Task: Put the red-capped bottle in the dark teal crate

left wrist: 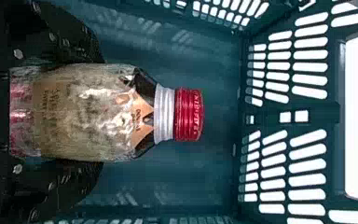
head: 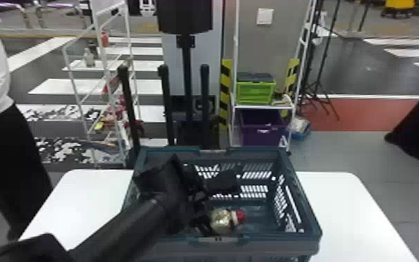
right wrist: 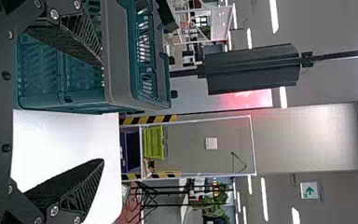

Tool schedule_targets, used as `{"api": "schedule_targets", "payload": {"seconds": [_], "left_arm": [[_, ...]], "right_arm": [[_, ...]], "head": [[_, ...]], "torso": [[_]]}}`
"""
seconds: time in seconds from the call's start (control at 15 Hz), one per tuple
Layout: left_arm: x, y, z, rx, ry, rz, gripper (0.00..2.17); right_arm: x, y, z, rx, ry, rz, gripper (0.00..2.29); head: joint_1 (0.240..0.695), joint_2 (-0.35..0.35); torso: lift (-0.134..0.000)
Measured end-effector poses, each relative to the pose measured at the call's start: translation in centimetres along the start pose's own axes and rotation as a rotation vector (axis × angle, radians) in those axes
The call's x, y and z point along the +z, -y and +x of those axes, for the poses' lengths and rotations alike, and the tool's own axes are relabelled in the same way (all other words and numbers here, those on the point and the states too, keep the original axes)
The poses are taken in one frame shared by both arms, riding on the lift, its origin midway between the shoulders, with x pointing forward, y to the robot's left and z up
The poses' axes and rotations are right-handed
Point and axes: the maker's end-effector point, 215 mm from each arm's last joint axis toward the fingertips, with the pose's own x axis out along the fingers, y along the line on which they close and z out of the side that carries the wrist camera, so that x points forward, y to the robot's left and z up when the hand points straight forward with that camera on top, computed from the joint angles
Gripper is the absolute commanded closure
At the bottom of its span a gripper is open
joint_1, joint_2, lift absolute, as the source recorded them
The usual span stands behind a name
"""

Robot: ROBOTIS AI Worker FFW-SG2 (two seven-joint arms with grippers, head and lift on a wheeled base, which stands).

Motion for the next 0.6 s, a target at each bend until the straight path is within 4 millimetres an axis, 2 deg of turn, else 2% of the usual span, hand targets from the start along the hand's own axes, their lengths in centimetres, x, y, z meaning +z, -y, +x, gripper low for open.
{"api": "schedule_targets", "payload": {"seconds": [0.13, 0.33, 0.47, 0.6], "left_arm": [[0.0, -0.7, -0.1, 0.04, -0.004, -0.008, 0.02], [0.6, -2.3, -1.6, 0.081, 0.03, -0.026, 0.03], [1.3, -3.9, -3.4, 0.116, 0.07, -0.052, 0.03], [1.8, -5.5, -6.3, 0.167, 0.112, -0.109, 0.03]], "right_arm": [[-0.2, 0.1, -0.1, -0.003, -0.004, 0.001, 0.15], [-0.5, 0.2, -0.2, -0.007, -0.007, 0.002, 0.15], [-0.5, 0.2, -0.2, -0.008, -0.007, 0.001, 0.15], [-0.5, 0.3, -0.2, -0.009, -0.009, -0.001, 0.15]], "head": [[0.499, 0.0], [0.499, 0.0], [0.499, 0.0], [0.499, 0.0]], "torso": [[0.0], [0.0], [0.0], [0.0]]}}
